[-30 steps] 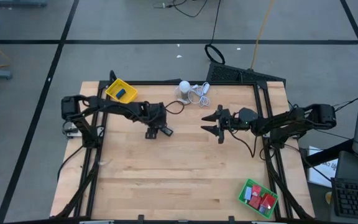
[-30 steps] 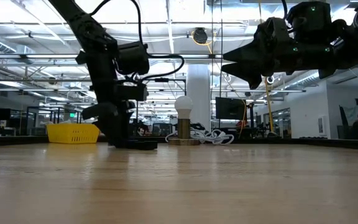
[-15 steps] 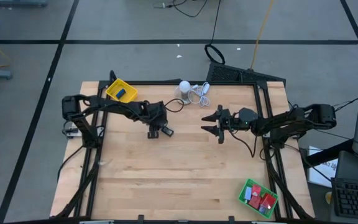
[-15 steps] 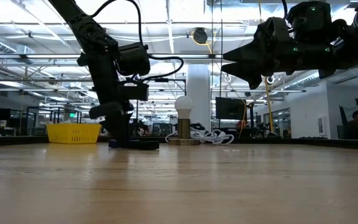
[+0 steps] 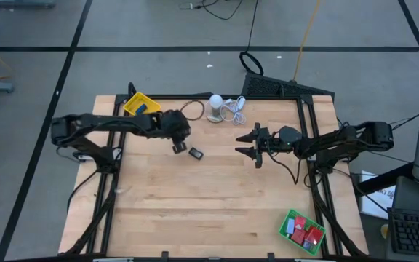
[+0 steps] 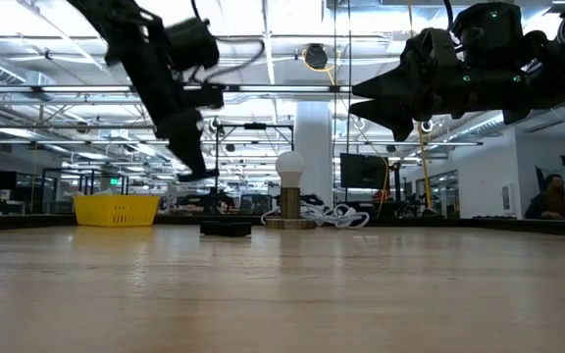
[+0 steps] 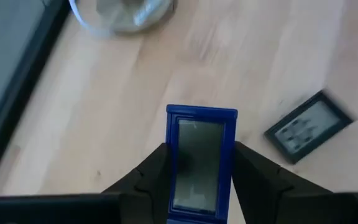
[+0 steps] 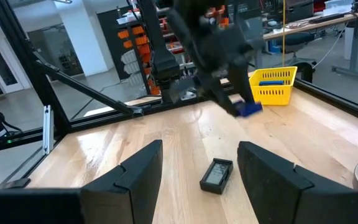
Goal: Pick & Place Office items
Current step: Put the dark blue digital clock into the yellow bin
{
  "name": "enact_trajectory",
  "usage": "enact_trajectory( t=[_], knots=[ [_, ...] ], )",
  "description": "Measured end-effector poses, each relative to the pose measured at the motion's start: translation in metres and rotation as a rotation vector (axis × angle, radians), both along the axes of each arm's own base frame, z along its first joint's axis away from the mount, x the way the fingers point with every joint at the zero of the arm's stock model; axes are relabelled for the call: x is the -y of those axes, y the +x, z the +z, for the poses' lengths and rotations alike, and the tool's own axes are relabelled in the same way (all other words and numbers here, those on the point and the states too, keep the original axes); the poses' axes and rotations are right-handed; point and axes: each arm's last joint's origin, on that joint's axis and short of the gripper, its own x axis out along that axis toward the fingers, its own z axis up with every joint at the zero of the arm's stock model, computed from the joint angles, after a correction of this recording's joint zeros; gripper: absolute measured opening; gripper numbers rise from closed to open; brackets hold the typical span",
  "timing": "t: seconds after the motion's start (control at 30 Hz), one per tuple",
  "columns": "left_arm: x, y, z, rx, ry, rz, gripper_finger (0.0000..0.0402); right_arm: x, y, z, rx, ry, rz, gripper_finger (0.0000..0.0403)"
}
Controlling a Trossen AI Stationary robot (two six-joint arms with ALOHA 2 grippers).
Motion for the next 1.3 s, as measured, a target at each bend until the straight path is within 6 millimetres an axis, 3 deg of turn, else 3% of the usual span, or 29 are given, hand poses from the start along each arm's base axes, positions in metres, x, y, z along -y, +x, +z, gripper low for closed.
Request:
enact_trajectory(
  t=[0.23,0.53,0.73,1.03,1.3],
  knots=[
    [0.007,-0.019,0.030,0.201,0.029,-0.014,0.0133,0.000,0.000,0.000,-0.001,0.000,0.000,0.0196],
    [0.012,-0.066,0.014,0.364,0.048,0.131,0.0133,0.000,0.000,-0.002,-0.018,0.003,0.000,0.0196],
    [0.005,-0.096,0.013,0.433,0.106,0.447,0.0139,0.000,0.000,-0.002,-0.017,0.001,0.000,0.0196],
    [-0.014,-0.128,0.012,0.371,0.205,0.817,0.0143,0.000,0.000,-0.002,-0.016,0.000,-0.001,0.0196],
    [-0.039,-0.131,-0.007,0.256,0.200,0.951,0.0144,0.000,0.000,-0.001,-0.015,-0.001,-0.002,0.0196]
  ],
)
